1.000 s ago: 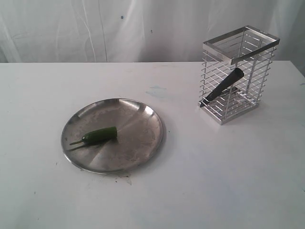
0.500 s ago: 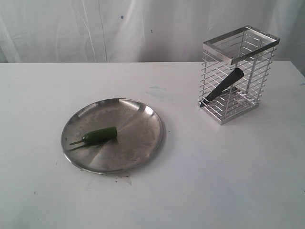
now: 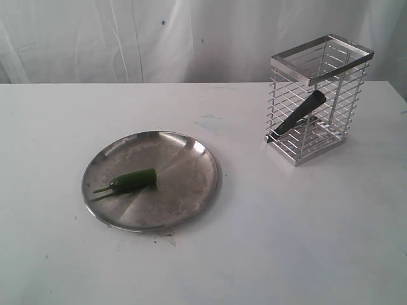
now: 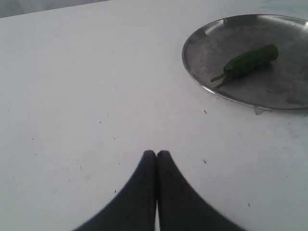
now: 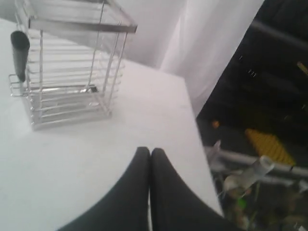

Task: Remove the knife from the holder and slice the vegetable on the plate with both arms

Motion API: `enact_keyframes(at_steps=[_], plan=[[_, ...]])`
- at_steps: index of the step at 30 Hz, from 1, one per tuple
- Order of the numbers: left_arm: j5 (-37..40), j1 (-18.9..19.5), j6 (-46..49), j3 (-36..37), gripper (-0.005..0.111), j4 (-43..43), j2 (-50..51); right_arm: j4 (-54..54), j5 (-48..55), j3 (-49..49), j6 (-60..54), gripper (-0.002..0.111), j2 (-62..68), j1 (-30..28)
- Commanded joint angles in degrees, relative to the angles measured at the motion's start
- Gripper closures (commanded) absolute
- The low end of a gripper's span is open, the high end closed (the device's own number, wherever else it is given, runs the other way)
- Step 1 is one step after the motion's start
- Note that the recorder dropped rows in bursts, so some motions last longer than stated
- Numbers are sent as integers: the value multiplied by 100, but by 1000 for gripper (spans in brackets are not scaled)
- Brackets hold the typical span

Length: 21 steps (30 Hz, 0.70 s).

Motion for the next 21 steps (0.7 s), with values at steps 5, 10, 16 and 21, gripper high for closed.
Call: enact_keyframes(at_steps=[5, 10, 16, 21], plan=[[-26, 0, 0, 15, 107, -29, -27, 2156, 2515, -1003, -536, 108, 2080, 67], [-26, 0, 0, 15, 107, -29, -27, 4835, 3336, -1640, -2877, 108, 3027, 67], [-26, 0, 0, 15, 107, -29, -27, 5610, 3135, -2166, -3852, 103, 3326, 67], [-26, 0, 0, 15, 107, -29, -27, 5619, 2937, -2835, -3852, 73, 3534, 67]])
